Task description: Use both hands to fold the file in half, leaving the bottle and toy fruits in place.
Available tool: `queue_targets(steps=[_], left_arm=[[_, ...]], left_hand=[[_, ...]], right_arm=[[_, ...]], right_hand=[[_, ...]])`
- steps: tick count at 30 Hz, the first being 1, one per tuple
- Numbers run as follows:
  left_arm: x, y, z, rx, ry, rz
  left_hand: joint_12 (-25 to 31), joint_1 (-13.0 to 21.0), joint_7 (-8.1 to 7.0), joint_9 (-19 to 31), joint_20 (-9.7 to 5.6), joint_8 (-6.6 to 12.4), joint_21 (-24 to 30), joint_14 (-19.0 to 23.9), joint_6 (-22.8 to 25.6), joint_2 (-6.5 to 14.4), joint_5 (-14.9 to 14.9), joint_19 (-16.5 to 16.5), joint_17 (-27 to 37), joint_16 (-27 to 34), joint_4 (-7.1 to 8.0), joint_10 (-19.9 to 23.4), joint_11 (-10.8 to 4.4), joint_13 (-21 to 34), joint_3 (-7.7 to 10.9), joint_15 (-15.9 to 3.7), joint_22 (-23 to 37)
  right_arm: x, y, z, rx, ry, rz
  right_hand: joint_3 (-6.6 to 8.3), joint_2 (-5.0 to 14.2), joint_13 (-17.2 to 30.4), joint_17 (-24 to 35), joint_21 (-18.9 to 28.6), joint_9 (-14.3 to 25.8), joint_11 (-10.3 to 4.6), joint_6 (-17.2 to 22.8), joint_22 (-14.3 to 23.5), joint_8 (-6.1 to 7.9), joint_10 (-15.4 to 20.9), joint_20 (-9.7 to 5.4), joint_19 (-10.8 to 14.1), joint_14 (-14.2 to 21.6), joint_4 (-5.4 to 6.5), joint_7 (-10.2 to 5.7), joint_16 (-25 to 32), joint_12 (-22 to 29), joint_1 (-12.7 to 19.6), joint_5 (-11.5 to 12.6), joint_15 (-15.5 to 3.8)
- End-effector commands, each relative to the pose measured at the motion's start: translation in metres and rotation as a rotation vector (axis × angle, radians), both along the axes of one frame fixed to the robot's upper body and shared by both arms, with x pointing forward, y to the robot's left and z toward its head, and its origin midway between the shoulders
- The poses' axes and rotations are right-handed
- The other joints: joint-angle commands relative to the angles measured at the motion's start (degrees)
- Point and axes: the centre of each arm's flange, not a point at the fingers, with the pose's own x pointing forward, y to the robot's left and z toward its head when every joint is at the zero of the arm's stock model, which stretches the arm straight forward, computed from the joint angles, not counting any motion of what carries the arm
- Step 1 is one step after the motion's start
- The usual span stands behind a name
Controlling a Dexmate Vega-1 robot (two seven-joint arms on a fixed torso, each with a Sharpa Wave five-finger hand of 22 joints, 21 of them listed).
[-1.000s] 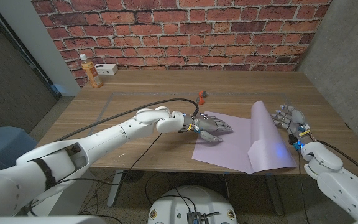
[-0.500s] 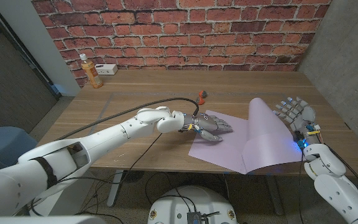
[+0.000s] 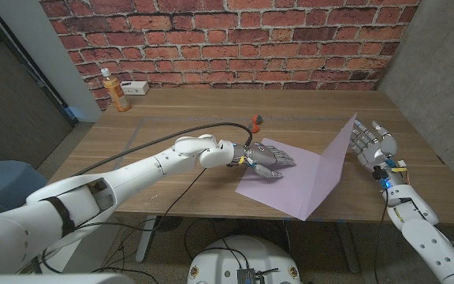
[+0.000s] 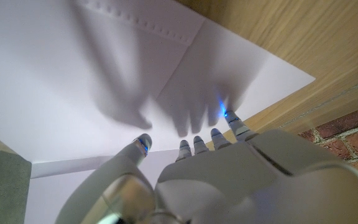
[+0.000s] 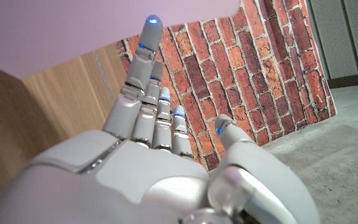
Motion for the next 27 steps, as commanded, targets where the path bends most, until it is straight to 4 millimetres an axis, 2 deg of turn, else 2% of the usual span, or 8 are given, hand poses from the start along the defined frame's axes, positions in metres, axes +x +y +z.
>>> queue_targets(steps=[1,4,6,9,12,20,27], left_arm=[[0.007,0.0,-0.001,0.001,0.002,0.015],[0.008,-0.001,-0.001,0.002,0.002,0.015],[0.009,-0.001,0.0,0.003,0.001,0.015],[0.01,-0.003,0.0,0.003,0.0,0.015],[0.011,-0.004,0.0,0.007,-0.001,0.02],[0.014,-0.009,-0.001,0.021,-0.002,0.035],[0.013,-0.012,-0.001,0.017,-0.006,0.033]], left_hand=[[-0.1,-0.7,0.09,0.1,-0.3,0.12,0.3,-0.6,-2.8,5.0,0.1,-0.3,0.2,-0.1,0.1,-4.0,0.07,0.3,0.24,-1.54,0.1],[0.0,-0.8,0.09,0.1,-0.34,0.13,0.2,-0.7,-3.0,5.0,0.1,-0.3,0.2,-0.1,0.11,-4.1,0.07,0.3,0.25,-1.54,0.1],[0.0,-0.8,0.07,0.1,-0.33,0.15,0.2,-0.7,-3.0,5.0,0.1,-0.4,0.2,0.0,0.12,-4.1,0.12,0.3,0.26,-1.57,0.1],[0.1,-0.9,0.1,0.1,-0.33,0.21,0.2,-0.7,-3.0,5.0,0.1,-0.4,0.2,0.0,0.12,-4.1,0.09,0.3,0.27,-1.57,0.1],[0.1,-0.9,0.1,0.1,-0.38,0.26,0.2,-0.7,-3.0,5.0,0.1,-0.3,0.2,0.0,0.12,-4.1,-0.04,0.3,0.3,-1.67,0.1],[0.4,-1.0,-0.06,0.1,-0.41,0.45,0.2,-0.5,-2.8,5.1,0.1,-0.2,0.2,0.2,0.07,-3.6,-0.2,0.3,0.47,-1.79,0.1],[0.4,-1.0,-0.01,0.1,-0.62,0.5,0.3,-0.5,-2.8,5.2,0.1,0.0,0.2,0.2,0.04,-3.6,-0.04,0.3,0.59,-2.02,0.1]], right_arm=[[-0.006,0.008,0.012,-0.04,-0.012,0.035],[-0.015,0.01,0.016,-0.132,0.049,-0.101],[-0.019,0.012,0.019,-0.189,0.08,-0.17],[-0.027,0.017,0.023,-0.287,0.118,-0.256],[-0.035,0.023,0.028,-0.384,0.169,-0.341],[-0.048,0.041,0.041,-0.599,0.269,-0.488],[-0.049,0.045,0.046,-0.635,0.24,-0.536]], right_hand=[[0.25,-0.41,0.3,0.1,-0.2,0.0,-0.01,0.7,0.1,0.34,0.8,-0.27,-0.1,0.2,-0.57,-0.08,-0.2,-0.2,0.5,-0.1,-0.46],[0.24,-0.47,0.3,0.1,-0.3,0.0,-0.05,1.4,0.1,0.52,1.3,-0.2,0.0,0.6,-0.67,0.2,-0.2,-0.2,0.4,-0.1,-0.24],[0.24,-0.36,0.4,0.3,-1.0,0.1,-0.06,3.5,0.0,1.03,3.5,0.86,-1.1,0.8,-0.88,0.78,-0.4,0.3,0.2,-0.2,0.09],[0.4,0.27,0.5,0.6,-1.5,0.1,0.01,6.7,0.0,1.67,6.3,1.75,-1.4,1.6,-0.89,2.05,-0.4,0.8,-0.1,-0.2,0.89],[0.57,0.91,0.6,0.7,-1.7,0.1,0.05,8.4,-0.1,1.84,8.0,2.21,-1.2,2.6,-0.76,2.25,-0.2,1.2,-0.3,-0.3,1.56],[1.03,2.15,0.6,0.9,-1.8,0.2,0.11,9.2,-0.1,1.61,9.1,3.06,-0.7,3.5,-0.38,2.75,-0.1,1.2,-0.3,-0.3,2.39],[1.39,2.8,0.6,1.1,-2.2,0.2,0.14,9.7,-0.1,1.38,9.7,3.82,-1.3,3.3,-0.06,2.94,-0.4,1.1,-0.3,-0.3,2.75]])
